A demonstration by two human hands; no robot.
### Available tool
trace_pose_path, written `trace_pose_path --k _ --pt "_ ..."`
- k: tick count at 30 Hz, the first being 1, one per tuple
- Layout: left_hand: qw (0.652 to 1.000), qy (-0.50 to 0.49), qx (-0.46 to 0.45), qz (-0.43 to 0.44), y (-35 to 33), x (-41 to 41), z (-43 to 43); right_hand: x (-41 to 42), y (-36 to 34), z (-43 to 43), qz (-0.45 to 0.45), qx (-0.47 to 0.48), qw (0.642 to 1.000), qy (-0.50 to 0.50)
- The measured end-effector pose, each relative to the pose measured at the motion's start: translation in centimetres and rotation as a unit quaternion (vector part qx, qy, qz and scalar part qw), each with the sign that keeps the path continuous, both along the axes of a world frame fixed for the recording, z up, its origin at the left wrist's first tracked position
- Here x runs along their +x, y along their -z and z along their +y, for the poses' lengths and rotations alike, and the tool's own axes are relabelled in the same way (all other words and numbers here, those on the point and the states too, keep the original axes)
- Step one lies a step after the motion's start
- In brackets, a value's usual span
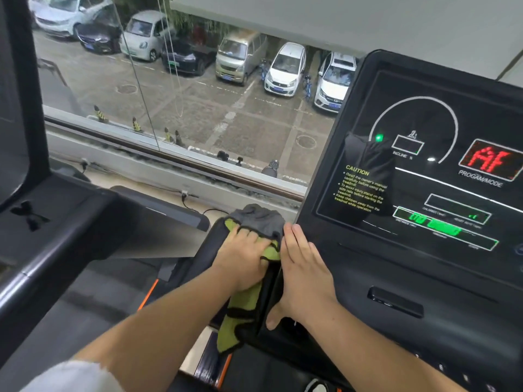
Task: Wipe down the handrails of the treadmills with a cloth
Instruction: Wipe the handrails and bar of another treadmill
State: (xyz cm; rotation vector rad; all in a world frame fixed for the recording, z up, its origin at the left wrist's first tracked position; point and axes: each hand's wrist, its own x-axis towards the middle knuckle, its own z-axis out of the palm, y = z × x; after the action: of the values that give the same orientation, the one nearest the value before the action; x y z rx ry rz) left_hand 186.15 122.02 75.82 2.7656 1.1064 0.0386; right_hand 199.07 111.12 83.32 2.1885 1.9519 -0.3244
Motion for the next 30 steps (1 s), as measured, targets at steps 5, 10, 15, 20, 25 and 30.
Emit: trace_pose_path --k 5,10,15,20,25,30 --pt "0.998 -0.067 -0.008 -0.014 -0.3 2.9 0.1 0.1 -0.3 -0.2 0.004 0.007 1.0 -0.002" --pt "0.998 -0.044 -0.025 -0.023 0.2 -2.5 -7.3 0.3 -0.1 -0.1 0.026 0.0 1.0 0.004" --pt "1.0 -0.022 -0.013 -0.01 0.9 -2.4 -3.9 0.2 0.1 -0.2 0.031 0.001 0.999 0.011" --pt "0.998 -0.042 -0.02 -0.049 0.6 1.0 0.8 -0.2 -0.1 0.0 0.004 -0.001 1.0 0.019" --pt "0.995 -0.061 -0.042 -0.06 0.2 -1.6 -6.2 -0.4 -0.2 0.0 0.005 0.002 1.0 0.026" --pt "0.999 -0.029 -0.038 -0.009 0.2 -2.7 -5.3 -0.6 -0.2 0.1 0.003 0.002 1.0 0.024"
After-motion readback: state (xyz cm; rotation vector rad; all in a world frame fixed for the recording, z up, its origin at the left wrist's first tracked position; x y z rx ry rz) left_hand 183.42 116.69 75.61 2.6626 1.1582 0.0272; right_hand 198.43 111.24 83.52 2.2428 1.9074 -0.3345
